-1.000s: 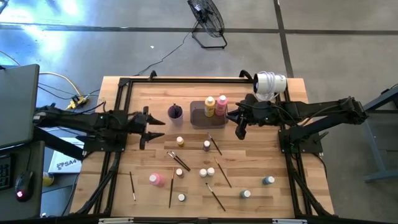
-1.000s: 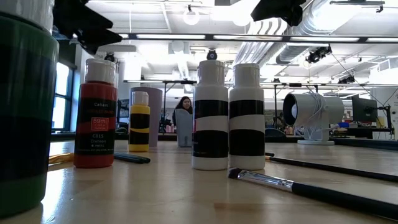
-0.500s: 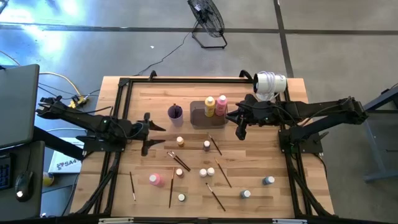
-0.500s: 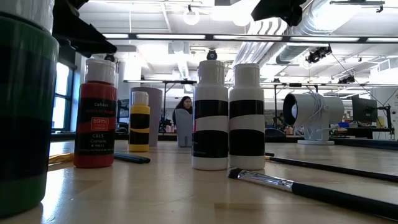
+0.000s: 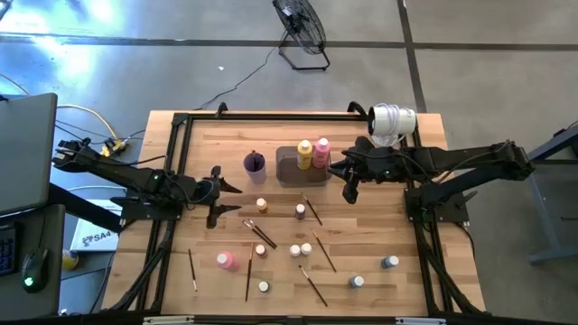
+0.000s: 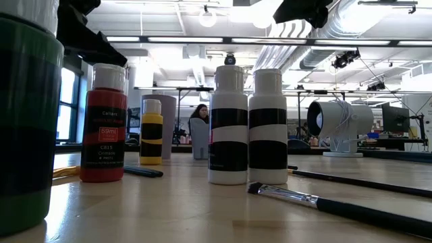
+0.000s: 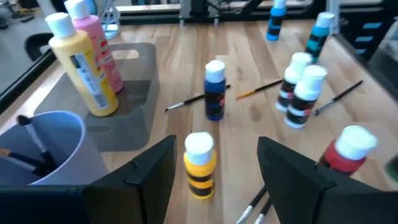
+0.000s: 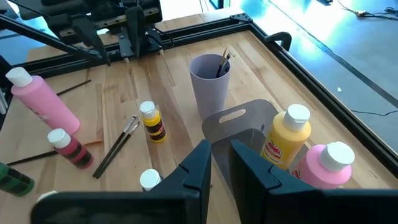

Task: Pick & Place Paint Supplies
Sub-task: Put the big pink paint bottle into the gray bin

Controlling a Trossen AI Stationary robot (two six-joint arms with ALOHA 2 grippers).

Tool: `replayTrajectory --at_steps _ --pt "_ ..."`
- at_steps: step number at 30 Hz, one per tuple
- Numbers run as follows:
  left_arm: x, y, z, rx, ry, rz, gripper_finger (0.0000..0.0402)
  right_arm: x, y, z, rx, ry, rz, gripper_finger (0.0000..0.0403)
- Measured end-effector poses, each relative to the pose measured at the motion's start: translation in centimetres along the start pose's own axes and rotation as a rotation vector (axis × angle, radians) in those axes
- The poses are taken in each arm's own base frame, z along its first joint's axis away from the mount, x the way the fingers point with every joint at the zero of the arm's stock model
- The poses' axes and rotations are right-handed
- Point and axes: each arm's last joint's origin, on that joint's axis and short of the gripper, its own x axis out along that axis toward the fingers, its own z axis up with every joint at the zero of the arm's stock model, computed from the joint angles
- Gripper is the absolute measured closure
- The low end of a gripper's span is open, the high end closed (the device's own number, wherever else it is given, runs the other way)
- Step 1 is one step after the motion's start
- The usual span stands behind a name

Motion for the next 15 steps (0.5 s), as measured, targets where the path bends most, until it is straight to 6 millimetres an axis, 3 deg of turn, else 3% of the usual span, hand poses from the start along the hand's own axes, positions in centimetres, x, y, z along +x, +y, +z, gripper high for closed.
replayTrajectory --at_steps 8,15 --pt "-1.2 -0.5 1.3 0.04 -0.08 -0.249 0.0181 0.0 0.0 0.0 0.001 -0.001 0.0 0.0355" --pt "-2.7 -1.5 2.3 0.148 -0.137 -0.731 0.0181 0.0 0.0 0.0 0.01 -0.001 0.002 0.0355"
